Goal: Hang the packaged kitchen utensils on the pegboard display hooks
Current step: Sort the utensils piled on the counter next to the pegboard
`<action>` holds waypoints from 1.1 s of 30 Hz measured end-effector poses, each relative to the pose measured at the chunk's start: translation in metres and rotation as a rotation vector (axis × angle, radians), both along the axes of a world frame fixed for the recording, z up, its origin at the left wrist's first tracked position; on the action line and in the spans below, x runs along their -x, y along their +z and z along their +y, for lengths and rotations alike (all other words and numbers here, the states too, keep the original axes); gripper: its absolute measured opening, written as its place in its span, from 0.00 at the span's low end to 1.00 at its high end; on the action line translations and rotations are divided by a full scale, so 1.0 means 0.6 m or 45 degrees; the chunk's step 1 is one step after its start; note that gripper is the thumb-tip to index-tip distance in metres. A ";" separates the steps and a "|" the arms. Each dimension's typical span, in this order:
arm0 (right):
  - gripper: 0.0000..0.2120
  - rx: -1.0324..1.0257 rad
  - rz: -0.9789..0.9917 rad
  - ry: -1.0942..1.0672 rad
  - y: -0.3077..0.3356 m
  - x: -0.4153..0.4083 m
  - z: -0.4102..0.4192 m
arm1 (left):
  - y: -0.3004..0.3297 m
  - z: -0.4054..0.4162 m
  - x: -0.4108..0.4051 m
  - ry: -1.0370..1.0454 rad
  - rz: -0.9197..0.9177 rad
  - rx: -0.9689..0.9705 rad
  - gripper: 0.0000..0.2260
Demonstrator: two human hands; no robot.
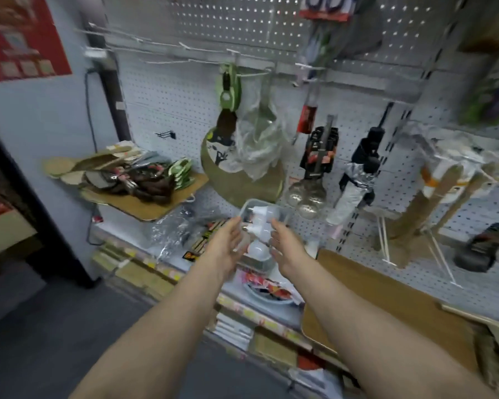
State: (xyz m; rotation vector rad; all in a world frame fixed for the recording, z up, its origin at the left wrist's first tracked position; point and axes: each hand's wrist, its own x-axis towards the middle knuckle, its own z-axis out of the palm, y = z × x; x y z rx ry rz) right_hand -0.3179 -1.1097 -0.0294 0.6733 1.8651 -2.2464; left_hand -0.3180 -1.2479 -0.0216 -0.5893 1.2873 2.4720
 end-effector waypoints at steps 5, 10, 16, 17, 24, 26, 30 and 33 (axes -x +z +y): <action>0.26 0.051 -0.037 0.081 0.001 0.038 -0.256 | -0.008 -0.258 0.026 0.140 -0.033 0.065 0.18; 0.31 0.064 -0.104 0.251 -0.003 0.061 -0.454 | -0.038 -0.473 0.056 0.295 -0.089 0.140 0.22; 0.23 0.074 -0.097 0.236 -0.009 0.128 -0.596 | -0.048 -0.618 0.110 0.340 -0.076 0.101 0.22; 0.23 0.084 -0.092 0.236 -0.010 0.144 -0.617 | -0.048 -0.639 0.123 0.355 -0.072 0.096 0.21; 0.27 0.169 -0.073 0.294 -0.029 0.300 -0.757 | -0.067 -0.781 0.260 0.421 -0.076 0.077 0.25; 0.26 0.186 -0.069 0.305 -0.028 0.364 -0.792 | -0.067 -0.820 0.318 0.428 -0.073 0.092 0.27; 0.19 0.194 -0.073 0.310 -0.017 0.494 -0.860 | -0.046 -0.893 0.445 0.440 -0.081 0.112 0.23; 0.16 0.166 -0.087 0.315 -0.017 0.582 -0.898 | -0.030 -0.937 0.535 0.437 -0.068 0.132 0.20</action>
